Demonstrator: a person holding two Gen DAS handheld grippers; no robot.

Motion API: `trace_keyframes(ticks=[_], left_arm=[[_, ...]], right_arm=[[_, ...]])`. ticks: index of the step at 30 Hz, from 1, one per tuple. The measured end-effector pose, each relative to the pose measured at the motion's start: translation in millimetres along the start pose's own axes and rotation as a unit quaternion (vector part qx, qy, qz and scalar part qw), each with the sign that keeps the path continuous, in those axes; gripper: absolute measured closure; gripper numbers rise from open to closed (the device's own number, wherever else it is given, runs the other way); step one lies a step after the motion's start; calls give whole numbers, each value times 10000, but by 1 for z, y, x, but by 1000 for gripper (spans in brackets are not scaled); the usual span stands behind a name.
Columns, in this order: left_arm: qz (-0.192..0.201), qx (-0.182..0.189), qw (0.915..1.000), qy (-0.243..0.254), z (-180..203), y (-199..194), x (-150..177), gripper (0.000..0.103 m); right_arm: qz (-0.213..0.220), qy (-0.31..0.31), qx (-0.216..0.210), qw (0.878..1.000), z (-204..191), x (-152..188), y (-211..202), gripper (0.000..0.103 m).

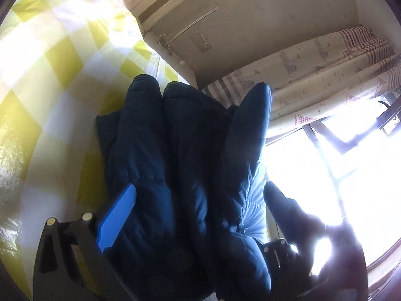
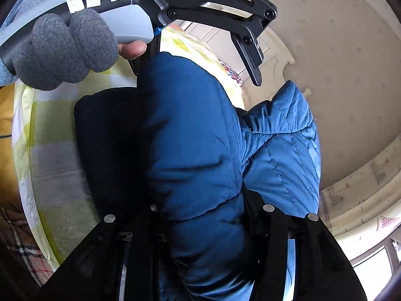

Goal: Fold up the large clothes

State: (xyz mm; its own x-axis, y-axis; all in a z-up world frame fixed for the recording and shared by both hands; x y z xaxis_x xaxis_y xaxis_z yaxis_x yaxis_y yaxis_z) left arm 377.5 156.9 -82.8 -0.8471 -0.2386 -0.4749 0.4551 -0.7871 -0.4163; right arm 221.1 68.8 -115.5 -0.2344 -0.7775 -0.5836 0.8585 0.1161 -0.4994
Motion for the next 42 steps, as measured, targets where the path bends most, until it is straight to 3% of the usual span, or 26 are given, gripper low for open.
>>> trace_keyframes(ticks=[3, 6, 10, 15, 17, 18, 19, 22, 24, 28, 30, 32, 39, 42], left_arm=[[-227, -28, 9991, 369, 17, 15, -17, 2], [-682, -412, 9943, 714, 27, 44, -27, 2], [-1199, -172, 9896, 776, 36, 74, -31, 3], [-1604, -371, 9809, 1033, 52, 101, -46, 3], [-1754, -694, 9771, 983, 47, 114, -47, 23], [-1751, -592, 9776, 1008, 49, 115, -47, 46], [-1702, -577, 9777, 1086, 51, 113, -49, 60], [-1462, -594, 9797, 1237, 57, 100, -50, 75], [-1360, -566, 9807, 1282, 57, 95, -48, 77], [-1291, -390, 9844, 1129, 49, 88, -42, 78], [-1291, -384, 9845, 1126, 49, 86, -40, 78], [-1295, -425, 9838, 1163, 44, 81, -34, 78], [-1109, -542, 9853, 1179, 59, 74, -27, 83], [-804, -582, 9818, 1622, 102, 62, -21, 90]], right_arm=[[27, -21, 63, 10000, -2, 0, -3, 55], [105, 93, 32, 9999, 2, 1, -6, 55], [193, 153, 0, 9997, 3, 4, -12, 55], [285, 236, 42, 9993, 6, 10, -15, 55], [311, 223, 98, 9992, 5, 12, -17, 52], [320, 211, 135, 9992, 6, 13, -20, 50], [355, 276, 101, 9989, 8, 14, -23, 44], [702, 1022, -208, 9921, 25, 30, -59, 33], [859, 1750, -221, 9806, 42, 58, -84, 27], [135, 3232, -443, 9452, 70, 131, -91, 28], [-117, 3595, -550, 9315, 74, 151, -88, 30], [-81, 3843, -590, 9213, 78, 155, -89, 30], [-518, 3938, -306, 9172, 80, 147, -50, 31], [-863, 3743, -308, 9228, 60, 154, -33, 31]])
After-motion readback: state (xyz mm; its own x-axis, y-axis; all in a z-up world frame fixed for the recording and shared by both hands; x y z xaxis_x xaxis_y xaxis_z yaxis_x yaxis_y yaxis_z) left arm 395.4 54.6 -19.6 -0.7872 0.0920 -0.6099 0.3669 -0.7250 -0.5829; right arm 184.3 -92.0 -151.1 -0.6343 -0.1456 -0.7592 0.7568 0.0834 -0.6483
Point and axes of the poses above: each gripper's, at about its wrist camera, not at the fingertips, and y roughly the way its jaws point, z to its right, x to its underside, the point moved 4 cm from there along y, roughly the way its jaws point, and after that the axes turned 2 degrees about y, right-handed, at the moved point
